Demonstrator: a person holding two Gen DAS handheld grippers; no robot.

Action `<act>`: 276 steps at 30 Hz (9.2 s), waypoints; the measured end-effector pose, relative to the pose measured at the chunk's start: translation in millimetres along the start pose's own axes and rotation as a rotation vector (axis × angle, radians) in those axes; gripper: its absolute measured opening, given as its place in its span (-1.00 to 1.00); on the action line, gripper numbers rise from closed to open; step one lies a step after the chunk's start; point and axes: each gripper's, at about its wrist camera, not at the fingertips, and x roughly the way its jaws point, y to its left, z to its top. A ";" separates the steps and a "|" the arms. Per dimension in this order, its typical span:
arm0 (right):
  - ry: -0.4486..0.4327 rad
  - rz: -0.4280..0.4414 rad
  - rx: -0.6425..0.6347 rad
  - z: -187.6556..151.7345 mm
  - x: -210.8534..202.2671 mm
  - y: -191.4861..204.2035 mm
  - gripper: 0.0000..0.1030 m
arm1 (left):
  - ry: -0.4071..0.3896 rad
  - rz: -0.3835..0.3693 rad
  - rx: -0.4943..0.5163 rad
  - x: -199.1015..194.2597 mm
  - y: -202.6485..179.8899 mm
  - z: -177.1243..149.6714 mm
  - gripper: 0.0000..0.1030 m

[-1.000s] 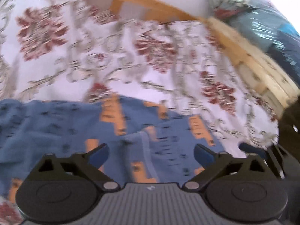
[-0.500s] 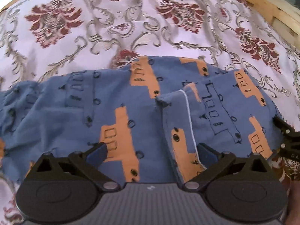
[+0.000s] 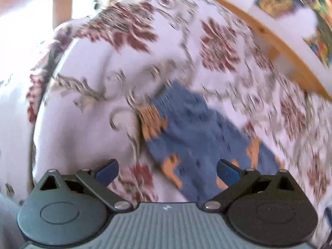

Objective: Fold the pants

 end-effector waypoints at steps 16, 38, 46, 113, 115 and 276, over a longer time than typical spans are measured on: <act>0.093 0.693 -0.159 151.3 146.4 13.3 0.98 | -0.031 -0.055 -0.108 46.7 12.7 -3.9 0.99; 0.355 1.372 -0.279 211.3 235.0 155.5 -0.23 | 0.001 -0.016 0.058 59.6 -7.6 -10.0 1.00; 0.199 1.395 -0.144 199.9 228.6 117.7 -0.73 | -0.057 -0.106 -0.078 46.7 13.1 -4.8 0.99; 0.217 0.682 0.021 65.5 133.3 69.1 -0.32 | -0.416 0.046 0.436 34.9 -72.4 -25.7 -0.70; 0.217 0.682 0.021 65.5 133.4 69.1 -0.32 | -0.385 0.049 0.400 38.2 -67.4 -21.8 -0.47; 0.232 0.258 0.697 -59.2 25.3 -141.4 0.57 | -0.088 -0.528 1.076 -22.1 -181.9 -143.7 1.00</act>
